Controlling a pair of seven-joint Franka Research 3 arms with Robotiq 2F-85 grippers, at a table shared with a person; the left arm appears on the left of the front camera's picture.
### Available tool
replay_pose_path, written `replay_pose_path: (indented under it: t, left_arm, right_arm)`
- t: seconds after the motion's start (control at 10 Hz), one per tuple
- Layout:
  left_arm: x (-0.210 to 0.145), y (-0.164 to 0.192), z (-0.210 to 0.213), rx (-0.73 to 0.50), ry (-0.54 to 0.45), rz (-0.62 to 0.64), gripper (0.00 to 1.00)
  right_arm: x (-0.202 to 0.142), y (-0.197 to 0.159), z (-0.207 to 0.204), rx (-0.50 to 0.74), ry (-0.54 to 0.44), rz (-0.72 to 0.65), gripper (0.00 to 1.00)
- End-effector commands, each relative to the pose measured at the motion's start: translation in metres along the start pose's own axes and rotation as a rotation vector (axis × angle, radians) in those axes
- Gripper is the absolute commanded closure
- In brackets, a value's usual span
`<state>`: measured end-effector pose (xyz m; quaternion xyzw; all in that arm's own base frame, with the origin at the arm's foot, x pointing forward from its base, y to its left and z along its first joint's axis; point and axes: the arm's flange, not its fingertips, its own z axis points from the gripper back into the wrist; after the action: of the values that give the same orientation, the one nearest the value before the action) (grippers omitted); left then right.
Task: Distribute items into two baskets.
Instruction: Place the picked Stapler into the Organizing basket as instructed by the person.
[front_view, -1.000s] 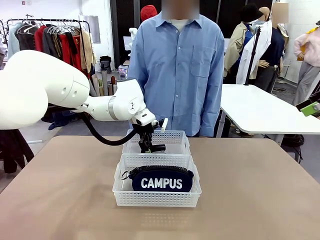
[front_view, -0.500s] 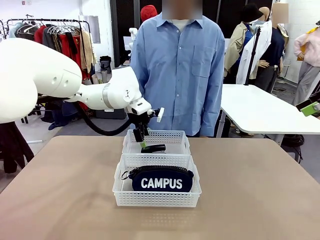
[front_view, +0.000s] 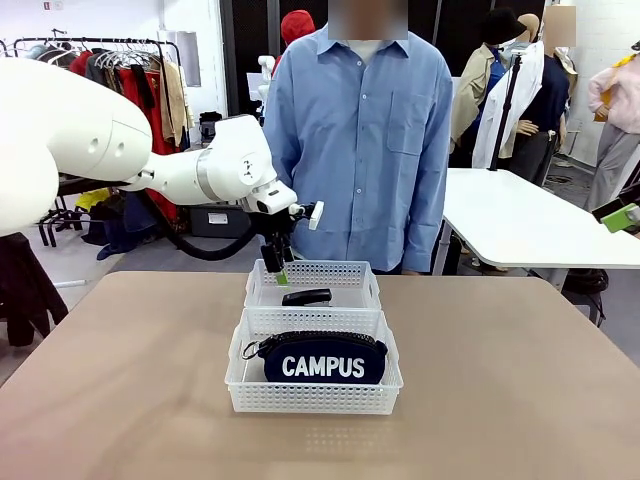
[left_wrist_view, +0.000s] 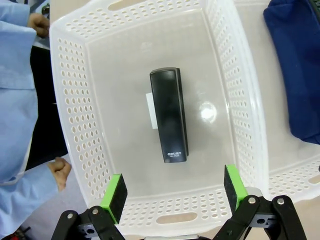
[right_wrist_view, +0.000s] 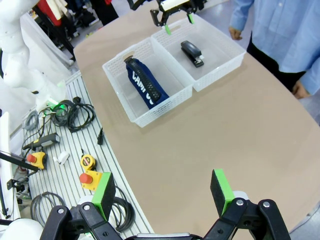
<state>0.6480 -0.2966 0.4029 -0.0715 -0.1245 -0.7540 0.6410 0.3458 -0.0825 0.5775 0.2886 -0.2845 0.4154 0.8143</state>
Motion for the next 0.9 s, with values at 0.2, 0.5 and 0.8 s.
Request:
replay_pose_path:
  t: [0.2,0.5,0.8]
  left_arm:
    - [-0.0006,0.0011,-0.0021,0.006,0.004,0.004,0.0]
    - [-0.0006,0.0011,-0.0021,0.006,0.004,0.004,0.0]
    - [-0.0006,0.0011,-0.0021,0.006,0.004,0.004,0.0]
  right_arm:
    - [0.0021,0.0008,-0.0002,0.004,-0.011,0.003,0.0]
    - [0.0021,0.0008,-0.0002,0.004,-0.011,0.003,0.0]
    - [0.0021,0.0008,-0.0002,0.004,-0.011,0.003,0.0]
